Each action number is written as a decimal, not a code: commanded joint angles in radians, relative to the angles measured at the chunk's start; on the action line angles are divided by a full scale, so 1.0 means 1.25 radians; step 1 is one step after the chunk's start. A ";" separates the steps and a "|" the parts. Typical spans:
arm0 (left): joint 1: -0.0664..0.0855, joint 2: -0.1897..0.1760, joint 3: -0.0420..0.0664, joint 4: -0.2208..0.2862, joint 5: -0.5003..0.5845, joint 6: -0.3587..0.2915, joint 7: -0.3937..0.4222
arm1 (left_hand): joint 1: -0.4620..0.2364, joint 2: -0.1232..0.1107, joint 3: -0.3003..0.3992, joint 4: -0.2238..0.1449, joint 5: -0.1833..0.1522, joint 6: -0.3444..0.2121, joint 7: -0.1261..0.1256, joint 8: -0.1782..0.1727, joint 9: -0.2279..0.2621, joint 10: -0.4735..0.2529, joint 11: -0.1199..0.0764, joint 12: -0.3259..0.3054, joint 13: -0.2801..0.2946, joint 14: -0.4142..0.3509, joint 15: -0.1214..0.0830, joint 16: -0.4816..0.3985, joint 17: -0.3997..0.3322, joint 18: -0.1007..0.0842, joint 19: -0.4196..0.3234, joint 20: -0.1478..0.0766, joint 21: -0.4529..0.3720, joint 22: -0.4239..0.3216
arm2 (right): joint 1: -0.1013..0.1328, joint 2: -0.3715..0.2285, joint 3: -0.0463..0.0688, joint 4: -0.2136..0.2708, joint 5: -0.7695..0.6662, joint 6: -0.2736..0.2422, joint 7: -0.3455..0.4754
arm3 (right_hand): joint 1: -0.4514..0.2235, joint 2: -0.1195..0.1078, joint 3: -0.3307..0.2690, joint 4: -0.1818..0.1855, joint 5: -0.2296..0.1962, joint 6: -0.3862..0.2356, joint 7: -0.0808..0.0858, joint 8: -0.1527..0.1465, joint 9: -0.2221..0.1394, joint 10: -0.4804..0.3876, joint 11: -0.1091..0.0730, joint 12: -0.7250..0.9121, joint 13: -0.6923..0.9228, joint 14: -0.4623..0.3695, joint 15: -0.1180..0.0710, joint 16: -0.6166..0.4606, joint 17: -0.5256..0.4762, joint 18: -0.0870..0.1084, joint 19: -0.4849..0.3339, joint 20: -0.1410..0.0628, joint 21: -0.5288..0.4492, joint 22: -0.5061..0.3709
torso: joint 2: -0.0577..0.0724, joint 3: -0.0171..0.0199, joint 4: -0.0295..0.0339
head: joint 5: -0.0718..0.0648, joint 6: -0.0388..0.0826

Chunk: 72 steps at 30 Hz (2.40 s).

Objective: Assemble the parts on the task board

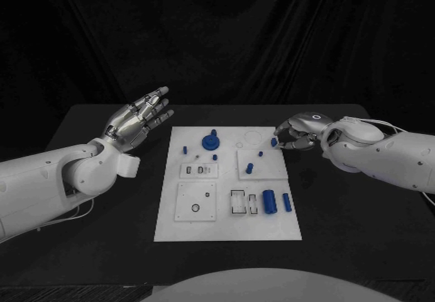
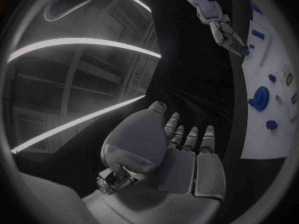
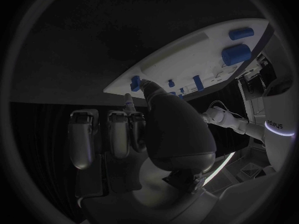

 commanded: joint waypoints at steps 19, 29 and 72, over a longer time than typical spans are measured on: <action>-0.001 -0.002 0.001 0.004 0.000 0.015 0.006 | 0.009 -0.001 0.009 0.002 0.004 0.023 0.005 0.011 0.003 0.007 0.012 0.002 0.003 -0.001 -0.002 0.002 0.000 0.005 0.000 0.003 -0.002 0.001 | -0.004 0.023 0.000 -0.026 0.000 -0.001 -0.011 | -0.001 0.001 -0.014 0.010 -0.075 0.001 0.011 0.009 0.014 0.084 0.009 0.002 0.211 0.085 0.010 0.002 0.211 -0.013 0.083 0.009 0.004 0.211 | 0.000 -0.0002 0.0001 | -0.002 -0.006; -0.002 -0.003 0.001 0.004 0.000 0.017 0.004 | 0.009 -0.002 0.010 0.002 0.003 0.028 0.007 0.014 0.004 0.007 0.013 0.002 0.003 -0.001 -0.001 0.003 0.000 0.005 0.000 0.003 -0.002 0.001 | -0.007 0.032 0.000 -0.036 0.000 0.003 -0.013 | 0.002 0.004 -0.018 0.012 -0.090 0.016 0.011 0.020 0.026 0.084 0.009 0.002 0.211 0.085 0.011 0.002 0.211 -0.013 0.083 0.011 0.004 0.211 | 0.000 -0.0002 0.0003 | -0.001 -0.011; -0.004 -0.003 0.001 0.001 0.000 0.037 -0.017 | 0.007 -0.007 0.010 0.003 -0.001 0.031 0.009 0.017 0.004 0.008 0.015 0.002 0.003 -0.001 -0.001 0.002 0.000 0.005 0.000 0.004 -0.002 0.001 | -0.018 0.049 0.001 -0.052 0.029 -0.033 -0.014 | 0.036 0.051 -0.026 -0.011 -0.069 0.068 -0.004 0.142 0.155 0.084 -0.003 0.002 0.211 0.085 -0.001 0.002 0.211 -0.013 0.083 -0.001 0.004 0.211 | 0.000 -0.0003 0.0002 | 0.001 -0.021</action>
